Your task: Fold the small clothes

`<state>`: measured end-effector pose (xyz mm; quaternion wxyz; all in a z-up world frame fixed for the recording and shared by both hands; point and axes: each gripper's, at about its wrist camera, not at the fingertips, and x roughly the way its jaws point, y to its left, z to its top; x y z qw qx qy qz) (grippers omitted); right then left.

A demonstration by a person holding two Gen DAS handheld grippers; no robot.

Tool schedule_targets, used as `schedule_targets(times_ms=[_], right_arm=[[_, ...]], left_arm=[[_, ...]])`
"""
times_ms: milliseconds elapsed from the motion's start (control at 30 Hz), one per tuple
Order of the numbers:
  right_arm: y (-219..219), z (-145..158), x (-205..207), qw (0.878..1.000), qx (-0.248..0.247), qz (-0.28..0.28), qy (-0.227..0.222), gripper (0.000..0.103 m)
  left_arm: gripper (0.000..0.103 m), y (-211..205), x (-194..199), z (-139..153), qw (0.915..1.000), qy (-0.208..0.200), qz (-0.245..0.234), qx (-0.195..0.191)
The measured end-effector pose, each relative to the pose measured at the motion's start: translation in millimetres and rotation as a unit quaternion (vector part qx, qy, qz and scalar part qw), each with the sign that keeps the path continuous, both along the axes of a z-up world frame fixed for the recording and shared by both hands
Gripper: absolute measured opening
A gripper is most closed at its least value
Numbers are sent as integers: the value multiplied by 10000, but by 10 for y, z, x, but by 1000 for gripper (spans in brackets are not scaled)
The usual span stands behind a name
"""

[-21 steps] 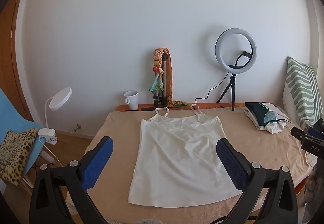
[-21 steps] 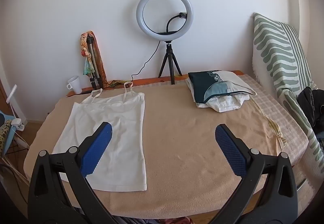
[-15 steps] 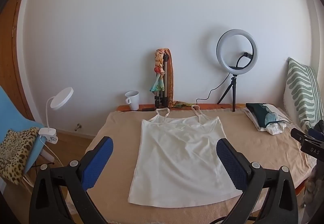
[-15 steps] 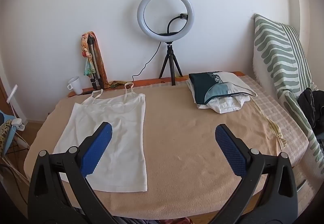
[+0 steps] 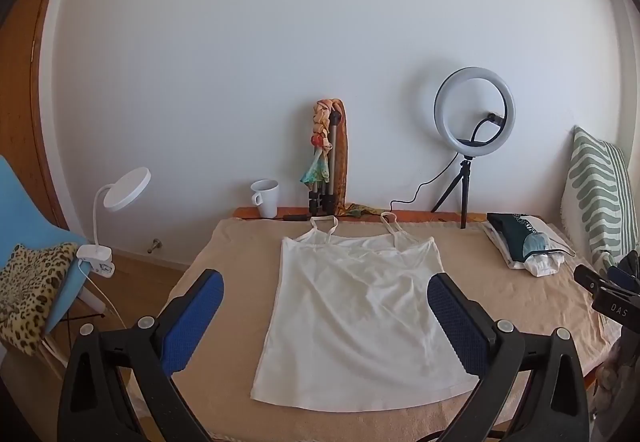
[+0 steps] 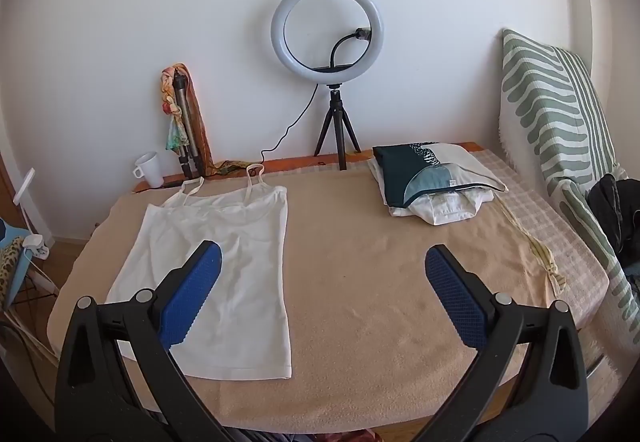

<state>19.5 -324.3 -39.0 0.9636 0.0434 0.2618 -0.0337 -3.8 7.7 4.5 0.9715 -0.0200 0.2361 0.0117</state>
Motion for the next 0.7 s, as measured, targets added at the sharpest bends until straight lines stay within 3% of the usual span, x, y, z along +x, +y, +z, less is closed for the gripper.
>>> schedule_targets(times_ms=[700], right_arm=[[4,22,-14,10000,9,14,-10,103]], left_arm=[[103,-1,-9,2,10000,-14,6,22]])
